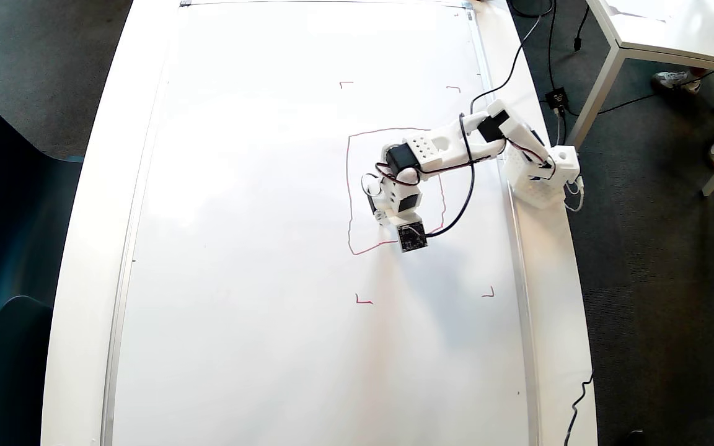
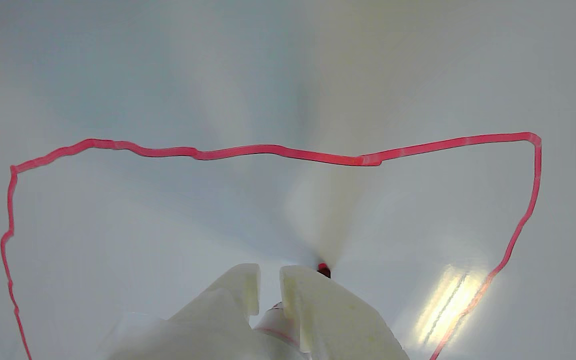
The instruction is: Draw on a whiteboard a robot head using a pen attached to the gripper
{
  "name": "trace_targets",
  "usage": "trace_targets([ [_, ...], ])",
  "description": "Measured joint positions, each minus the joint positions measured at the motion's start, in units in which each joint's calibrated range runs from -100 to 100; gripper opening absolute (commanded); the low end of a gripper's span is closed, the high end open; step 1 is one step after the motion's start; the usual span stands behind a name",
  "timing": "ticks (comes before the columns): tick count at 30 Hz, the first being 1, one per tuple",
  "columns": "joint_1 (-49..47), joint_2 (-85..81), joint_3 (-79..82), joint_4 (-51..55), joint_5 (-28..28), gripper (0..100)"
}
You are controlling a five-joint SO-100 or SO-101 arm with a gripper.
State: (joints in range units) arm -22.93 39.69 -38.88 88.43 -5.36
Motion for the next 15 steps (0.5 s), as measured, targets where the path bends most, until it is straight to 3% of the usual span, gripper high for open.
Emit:
trace_targets([
  [15, -0.08, 7.96, -13.16, 0.17, 0.0, 1],
])
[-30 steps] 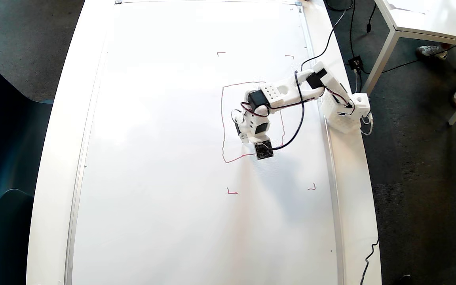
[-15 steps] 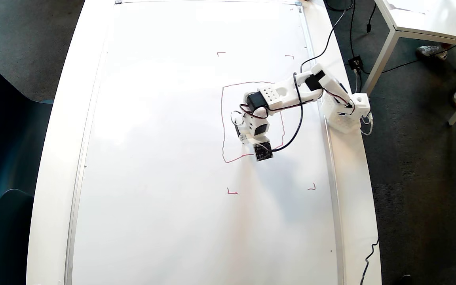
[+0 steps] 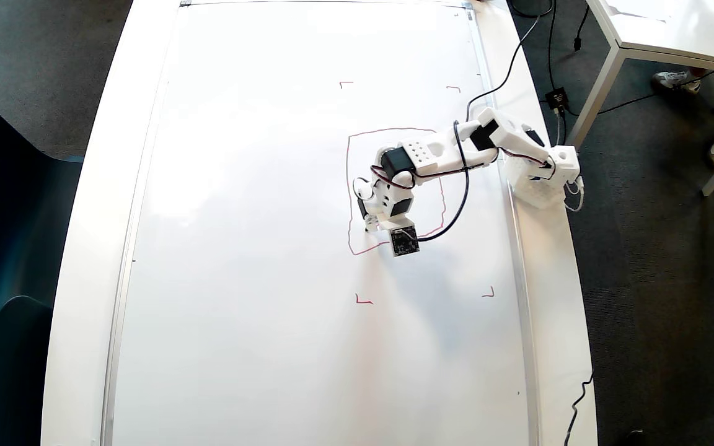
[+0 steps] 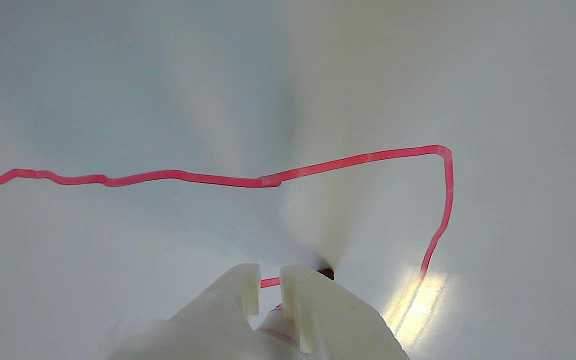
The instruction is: Draw on a whiteboard a robot head using a pen attached to the gripper
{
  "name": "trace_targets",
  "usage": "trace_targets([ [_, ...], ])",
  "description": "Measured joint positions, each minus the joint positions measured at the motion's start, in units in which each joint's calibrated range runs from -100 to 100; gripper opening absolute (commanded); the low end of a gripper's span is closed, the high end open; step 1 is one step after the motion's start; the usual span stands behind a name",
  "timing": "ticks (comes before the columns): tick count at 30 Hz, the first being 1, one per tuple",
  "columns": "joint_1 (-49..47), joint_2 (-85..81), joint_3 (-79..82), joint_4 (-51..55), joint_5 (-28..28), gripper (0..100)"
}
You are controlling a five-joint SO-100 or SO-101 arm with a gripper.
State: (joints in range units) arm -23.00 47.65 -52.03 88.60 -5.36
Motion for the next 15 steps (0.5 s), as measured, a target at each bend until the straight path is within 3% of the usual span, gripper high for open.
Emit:
trace_targets([
  [15, 6.71, -6.01, 12.06, -0.51, 2.54, 1],
])
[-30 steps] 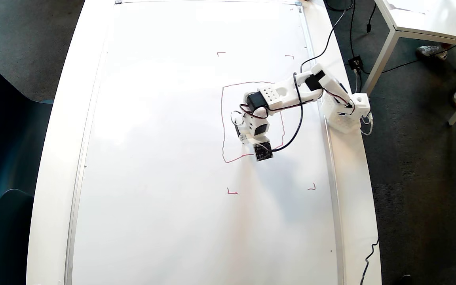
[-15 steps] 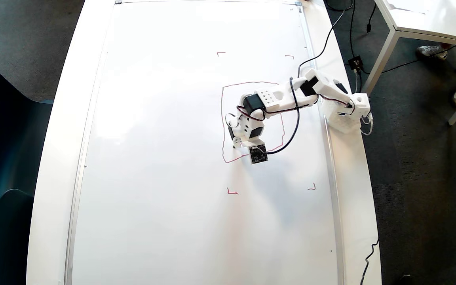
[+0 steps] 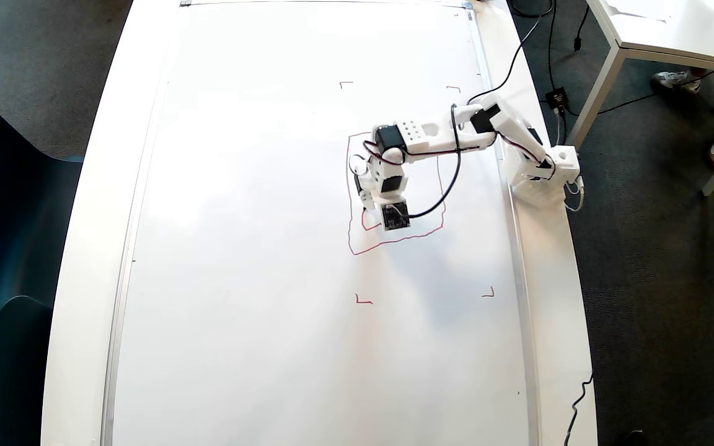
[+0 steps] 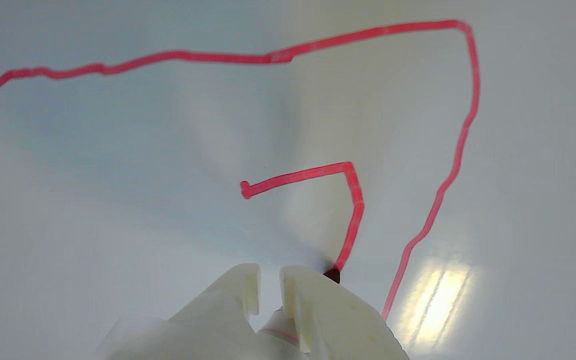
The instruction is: Draw on a whiteboard a robot head using a pen attached to the gripper
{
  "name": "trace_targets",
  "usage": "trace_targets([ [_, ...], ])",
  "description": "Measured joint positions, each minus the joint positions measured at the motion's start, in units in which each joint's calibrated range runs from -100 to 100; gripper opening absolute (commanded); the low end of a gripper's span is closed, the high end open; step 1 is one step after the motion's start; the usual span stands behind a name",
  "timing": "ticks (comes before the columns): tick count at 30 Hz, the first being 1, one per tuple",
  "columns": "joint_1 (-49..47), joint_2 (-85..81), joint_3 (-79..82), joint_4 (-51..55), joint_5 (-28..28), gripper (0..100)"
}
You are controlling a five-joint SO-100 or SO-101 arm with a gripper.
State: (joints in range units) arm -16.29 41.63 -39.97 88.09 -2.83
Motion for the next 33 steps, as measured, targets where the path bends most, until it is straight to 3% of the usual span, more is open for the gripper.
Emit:
trace_targets([
  [11, 2.04, -1.61, 2.92, 0.0, 1.06, 1],
  [24, 2.26, -14.57, 24.94, -0.08, 1.06, 1],
  [33, -1.21, -14.91, 24.85, -0.68, 0.95, 1],
])
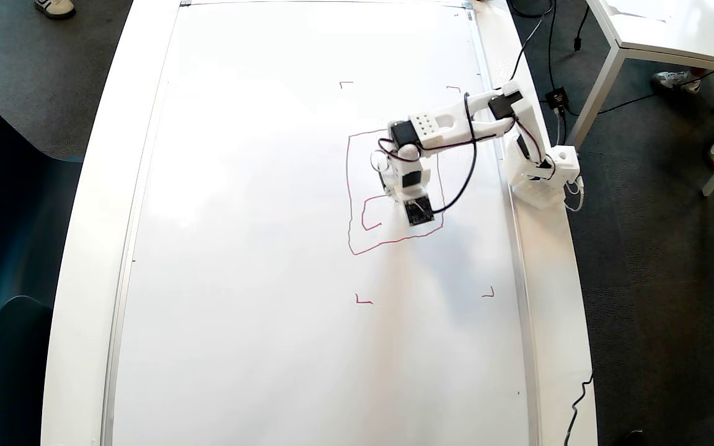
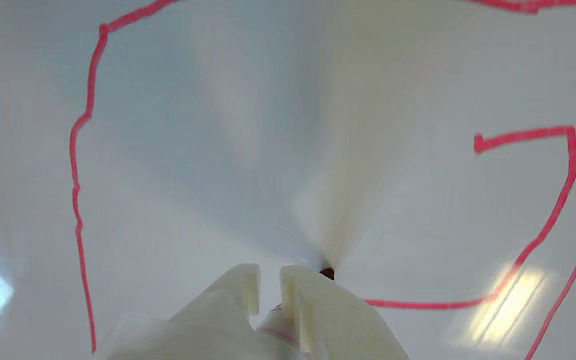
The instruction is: Draw on a whiteboard a robot head using a pen attached to the gripper
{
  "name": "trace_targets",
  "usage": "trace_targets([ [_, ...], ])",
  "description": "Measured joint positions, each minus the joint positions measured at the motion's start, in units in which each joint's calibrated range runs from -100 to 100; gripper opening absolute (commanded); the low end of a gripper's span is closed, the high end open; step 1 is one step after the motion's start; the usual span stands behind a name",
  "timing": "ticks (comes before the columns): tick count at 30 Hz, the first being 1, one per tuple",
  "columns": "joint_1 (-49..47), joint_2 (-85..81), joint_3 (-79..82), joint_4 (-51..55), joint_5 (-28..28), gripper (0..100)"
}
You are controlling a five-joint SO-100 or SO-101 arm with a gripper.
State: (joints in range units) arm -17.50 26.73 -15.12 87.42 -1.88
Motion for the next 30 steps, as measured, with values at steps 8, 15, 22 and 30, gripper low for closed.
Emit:
trace_targets([
  [8, -3.77, 1.86, -3.93, 0.0, -1.27, 1],
  [15, -6.26, 1.95, -4.2, 0.0, -1.27, 1],
  [22, -6.41, 2.29, -5.3, -0.68, -1.27, 1],
  [30, -6.64, 9.32, -17.27, -1.94, -1.27, 1],
])
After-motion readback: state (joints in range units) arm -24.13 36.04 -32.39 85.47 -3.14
